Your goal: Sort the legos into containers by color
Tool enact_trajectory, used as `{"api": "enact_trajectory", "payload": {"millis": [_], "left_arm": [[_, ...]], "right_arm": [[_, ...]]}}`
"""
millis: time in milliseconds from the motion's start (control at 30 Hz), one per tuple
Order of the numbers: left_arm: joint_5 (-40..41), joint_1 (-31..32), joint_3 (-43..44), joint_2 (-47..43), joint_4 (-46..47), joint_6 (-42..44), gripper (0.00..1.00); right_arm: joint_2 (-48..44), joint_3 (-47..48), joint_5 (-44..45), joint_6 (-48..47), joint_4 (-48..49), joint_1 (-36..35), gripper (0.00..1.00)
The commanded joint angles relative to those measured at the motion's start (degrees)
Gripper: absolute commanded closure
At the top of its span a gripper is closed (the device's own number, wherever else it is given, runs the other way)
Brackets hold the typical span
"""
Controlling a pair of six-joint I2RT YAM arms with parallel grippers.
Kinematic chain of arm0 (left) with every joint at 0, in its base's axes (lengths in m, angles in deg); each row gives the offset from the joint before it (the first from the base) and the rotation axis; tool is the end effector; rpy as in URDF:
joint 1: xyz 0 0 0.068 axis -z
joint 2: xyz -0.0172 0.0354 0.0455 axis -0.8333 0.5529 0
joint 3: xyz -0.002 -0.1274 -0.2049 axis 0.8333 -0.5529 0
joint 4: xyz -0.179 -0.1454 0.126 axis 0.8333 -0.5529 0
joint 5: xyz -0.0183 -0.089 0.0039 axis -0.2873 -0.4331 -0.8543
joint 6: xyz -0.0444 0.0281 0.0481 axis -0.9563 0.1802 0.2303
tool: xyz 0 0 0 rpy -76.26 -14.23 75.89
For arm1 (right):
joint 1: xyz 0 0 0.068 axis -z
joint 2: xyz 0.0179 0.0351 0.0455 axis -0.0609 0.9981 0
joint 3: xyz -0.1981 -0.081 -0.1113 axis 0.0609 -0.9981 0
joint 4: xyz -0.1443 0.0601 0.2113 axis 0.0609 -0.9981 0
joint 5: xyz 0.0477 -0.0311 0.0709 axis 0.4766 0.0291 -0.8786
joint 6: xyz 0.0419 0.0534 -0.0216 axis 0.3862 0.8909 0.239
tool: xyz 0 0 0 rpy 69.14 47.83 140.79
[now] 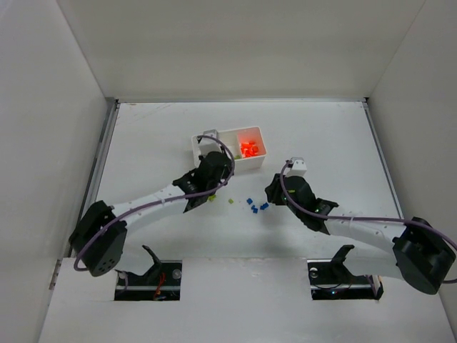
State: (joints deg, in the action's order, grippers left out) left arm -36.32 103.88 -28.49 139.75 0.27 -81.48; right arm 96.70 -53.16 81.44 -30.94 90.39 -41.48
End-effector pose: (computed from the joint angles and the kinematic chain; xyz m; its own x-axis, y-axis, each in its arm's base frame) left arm 0.2427 -0.2246 0.2190 -0.3889 -0.3242 -0.8624 0.1691 0.8950 -0.4127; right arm 0.2067 0.1763 0.1494 -0.5465 0.1991 -0.8134 -0.1529 0.9313 0.3307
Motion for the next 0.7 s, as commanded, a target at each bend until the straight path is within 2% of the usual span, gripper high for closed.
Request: {"api": "enact_trajectory", "payload": {"millis": [0, 167, 300, 433, 667], "left_arm": [[-2.3, -3.6, 5.8, 5.6, 4.4, 4.0, 0.84], [-3.6, -6.4, 14.4, 15.7, 4.1, 6.7, 0.78], [-3.0, -6.7, 17.3, 19.6, 3.5, 7.6, 0.70], [-2.7, -6.5, 17.0, 19.1, 3.6, 7.2, 0.61], [-2.7, -4.5, 9.6, 12.4, 4.4, 6.5, 0.59]], "right_arm": [[-2.5, -0.6, 1.1, 1.5, 0.6, -0.2, 0.58], [-0.5, -1.4, 2.1, 4.0, -2.5, -2.4, 0.58], [0.0, -2.8, 2.5, 7.3, -4.3, -4.0, 0.58], [0.9, -2.7, 2.7, 7.8, -5.0, -6.4, 0.57], [5.1, -0.6, 1.6, 9.1, -5.1, -9.2, 0.48]]}}
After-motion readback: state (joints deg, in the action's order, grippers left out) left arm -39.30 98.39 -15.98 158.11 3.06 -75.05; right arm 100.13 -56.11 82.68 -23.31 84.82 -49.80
